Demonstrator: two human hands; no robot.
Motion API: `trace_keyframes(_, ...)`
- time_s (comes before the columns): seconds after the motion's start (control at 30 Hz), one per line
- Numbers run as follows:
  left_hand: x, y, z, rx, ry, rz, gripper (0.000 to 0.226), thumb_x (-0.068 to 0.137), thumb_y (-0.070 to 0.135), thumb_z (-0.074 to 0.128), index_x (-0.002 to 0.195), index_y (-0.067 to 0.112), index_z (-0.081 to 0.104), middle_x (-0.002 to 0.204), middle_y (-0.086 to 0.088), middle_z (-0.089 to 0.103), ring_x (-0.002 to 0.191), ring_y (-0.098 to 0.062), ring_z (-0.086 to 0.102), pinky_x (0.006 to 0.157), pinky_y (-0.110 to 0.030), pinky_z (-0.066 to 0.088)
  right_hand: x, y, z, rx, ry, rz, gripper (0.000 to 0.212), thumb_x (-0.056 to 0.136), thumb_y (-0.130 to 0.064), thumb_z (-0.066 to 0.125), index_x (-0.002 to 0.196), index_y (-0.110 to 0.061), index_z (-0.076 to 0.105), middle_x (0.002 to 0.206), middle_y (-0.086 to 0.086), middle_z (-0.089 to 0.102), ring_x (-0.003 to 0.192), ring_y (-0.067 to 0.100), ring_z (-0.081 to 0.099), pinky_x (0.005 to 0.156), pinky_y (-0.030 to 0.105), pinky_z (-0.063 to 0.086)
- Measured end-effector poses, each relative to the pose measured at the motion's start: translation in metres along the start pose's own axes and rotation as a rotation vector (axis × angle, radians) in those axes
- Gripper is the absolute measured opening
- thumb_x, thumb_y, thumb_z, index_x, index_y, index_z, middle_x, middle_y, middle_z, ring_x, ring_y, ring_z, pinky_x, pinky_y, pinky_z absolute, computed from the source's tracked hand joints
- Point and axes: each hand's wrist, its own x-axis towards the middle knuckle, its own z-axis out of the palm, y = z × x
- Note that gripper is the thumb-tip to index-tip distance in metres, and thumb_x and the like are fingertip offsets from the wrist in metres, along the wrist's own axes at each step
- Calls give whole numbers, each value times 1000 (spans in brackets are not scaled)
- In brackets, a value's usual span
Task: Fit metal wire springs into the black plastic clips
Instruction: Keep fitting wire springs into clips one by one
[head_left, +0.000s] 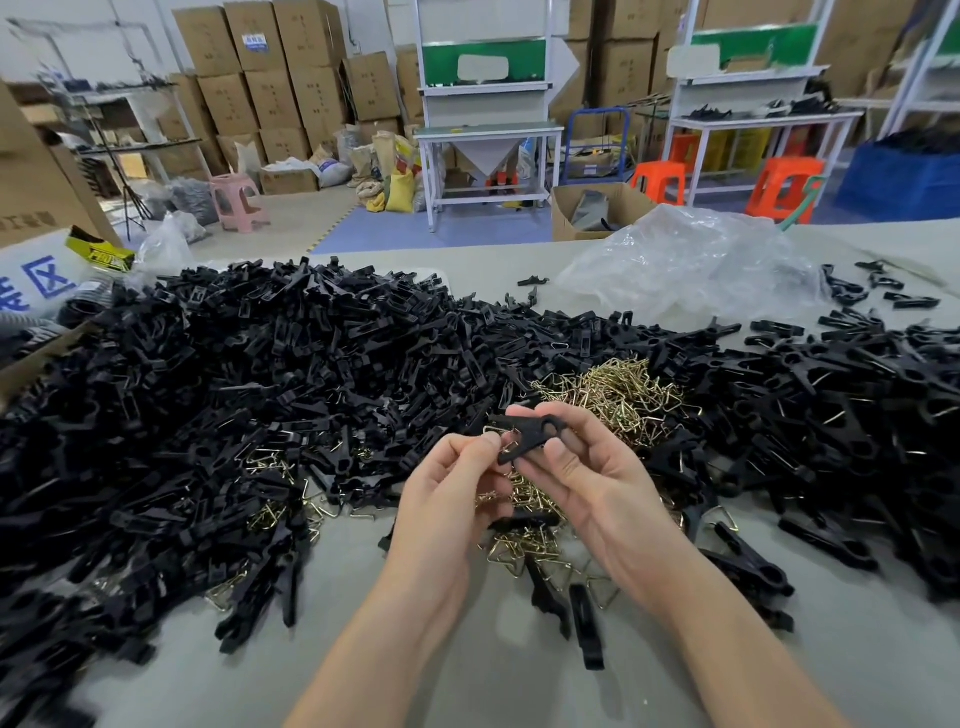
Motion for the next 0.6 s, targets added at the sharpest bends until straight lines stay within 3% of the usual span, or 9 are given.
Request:
trace_keyframes(0.17,-1,-1,0,-98,-110,-26,8,83,29,69,81,22,72,81,3,66,69,-7,59,59,-23,50,1,1,-1,7,25,9,25,91,-7,59,109,-17,73,132,16,67,120,29,66,95,28,55)
trace_keyframes(0.3,0,-2,-2,-140,-116,-60,15,70,37,74,81,26,75,86,3,69,70,-7,60,59,-22,51,0,1,0,-48,34,21,28,91,-8,57,107,-23,75,130,12,69,118,26,68,92,25,55)
trace_keyframes(0.6,3,-4,-6,-73,-204,-99,16,80,34,77,88,19,78,91,-4,70,72,-11,62,57,-25,50,-2,-1,-2,-230,83,13,24,93,-18,58,111,-25,73,119,13,73,111,25,70,93,30,56)
